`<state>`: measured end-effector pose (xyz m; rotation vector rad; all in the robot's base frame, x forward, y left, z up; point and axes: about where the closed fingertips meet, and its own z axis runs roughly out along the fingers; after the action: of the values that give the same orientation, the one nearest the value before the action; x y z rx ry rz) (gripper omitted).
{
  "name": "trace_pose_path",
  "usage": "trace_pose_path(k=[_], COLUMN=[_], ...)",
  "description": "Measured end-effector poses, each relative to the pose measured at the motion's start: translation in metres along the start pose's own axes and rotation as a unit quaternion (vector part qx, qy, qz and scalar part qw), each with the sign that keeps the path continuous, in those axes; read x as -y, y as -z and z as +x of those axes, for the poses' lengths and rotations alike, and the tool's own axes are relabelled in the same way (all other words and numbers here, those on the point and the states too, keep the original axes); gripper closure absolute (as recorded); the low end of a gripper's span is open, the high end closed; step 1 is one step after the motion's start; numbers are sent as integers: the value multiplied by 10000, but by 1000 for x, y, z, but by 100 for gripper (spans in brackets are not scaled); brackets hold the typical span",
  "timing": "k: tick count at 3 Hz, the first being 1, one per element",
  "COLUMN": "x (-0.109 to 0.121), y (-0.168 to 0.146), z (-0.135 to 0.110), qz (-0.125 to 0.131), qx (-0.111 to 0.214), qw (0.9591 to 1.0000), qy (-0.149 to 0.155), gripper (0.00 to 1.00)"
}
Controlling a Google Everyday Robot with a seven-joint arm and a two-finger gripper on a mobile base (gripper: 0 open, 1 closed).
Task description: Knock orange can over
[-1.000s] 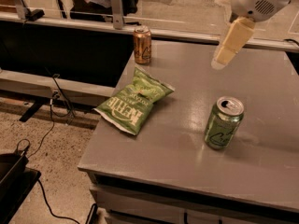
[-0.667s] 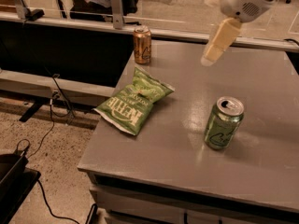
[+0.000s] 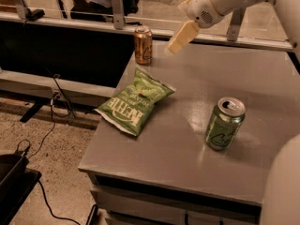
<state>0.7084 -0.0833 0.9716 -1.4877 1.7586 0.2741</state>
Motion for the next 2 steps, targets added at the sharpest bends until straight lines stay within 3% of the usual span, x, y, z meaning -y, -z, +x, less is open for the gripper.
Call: trace_pose_path(k=[1, 2], x=[18, 25], y=[-32, -60], z=[-2, 1], qz=[230, 361], qx=[397, 855], qw=[9974, 9921], qy=[-555, -845], gripper=[0, 0])
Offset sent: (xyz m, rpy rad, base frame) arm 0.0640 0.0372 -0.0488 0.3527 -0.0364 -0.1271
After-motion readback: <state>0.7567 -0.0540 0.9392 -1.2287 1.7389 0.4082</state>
